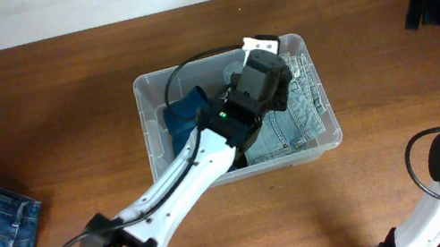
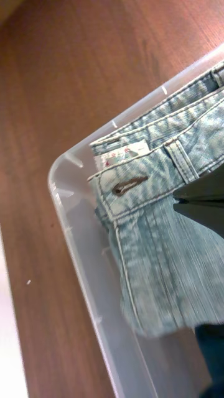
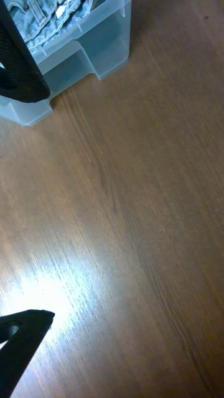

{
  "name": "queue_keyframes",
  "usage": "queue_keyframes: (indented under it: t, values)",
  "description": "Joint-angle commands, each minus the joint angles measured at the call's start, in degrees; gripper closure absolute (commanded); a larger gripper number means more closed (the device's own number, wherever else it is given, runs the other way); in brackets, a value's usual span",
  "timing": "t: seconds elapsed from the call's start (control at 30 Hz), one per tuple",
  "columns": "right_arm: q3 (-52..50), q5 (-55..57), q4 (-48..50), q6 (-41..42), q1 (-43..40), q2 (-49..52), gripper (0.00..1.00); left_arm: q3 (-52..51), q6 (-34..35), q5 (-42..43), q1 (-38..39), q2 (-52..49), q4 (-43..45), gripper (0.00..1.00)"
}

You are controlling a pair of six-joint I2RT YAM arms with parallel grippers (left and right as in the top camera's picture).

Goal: Pack container
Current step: 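Lower the light-blue jeans into the bin's right half, then press the jeans flat into the bin with the left gripper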

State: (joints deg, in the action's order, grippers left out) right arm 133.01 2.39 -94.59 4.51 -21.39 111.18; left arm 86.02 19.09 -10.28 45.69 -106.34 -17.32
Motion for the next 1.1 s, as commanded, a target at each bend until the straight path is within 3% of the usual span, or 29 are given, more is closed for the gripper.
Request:
queue_keyframes:
  t: [0.0,0.37,0.6,0.87,1.07]
  values:
    - [0.2,0.7,-0.1,0.2,0.0,-0.4,0.01,2.3,-2.3,3.2,0.1,-2.7,0.2,1.0]
    - [0.2,0.7,-0.1,0.2,0.0,-0.4,0.01,2.3,-4.7,0.9,-0.3,-14.3,1.6,1.0]
    - [0.2,0.7,-0.1,0.2,0.0,-0.4,0.02,2.8,-6.2,0.9,-0.4,-16.0,-0.8,1.0]
    - [0.2,0.7,-0.1,0.2,0.0,-0.4,0.02,22.3,-6.1,4.7,-0.1,-14.8,-17.9,1.0]
    - [0.2,0.7,-0.1,0.2,0.0,-0.4,0.01,25.9,-6.1,5.2,1.0,-14.8,-22.0,1.0]
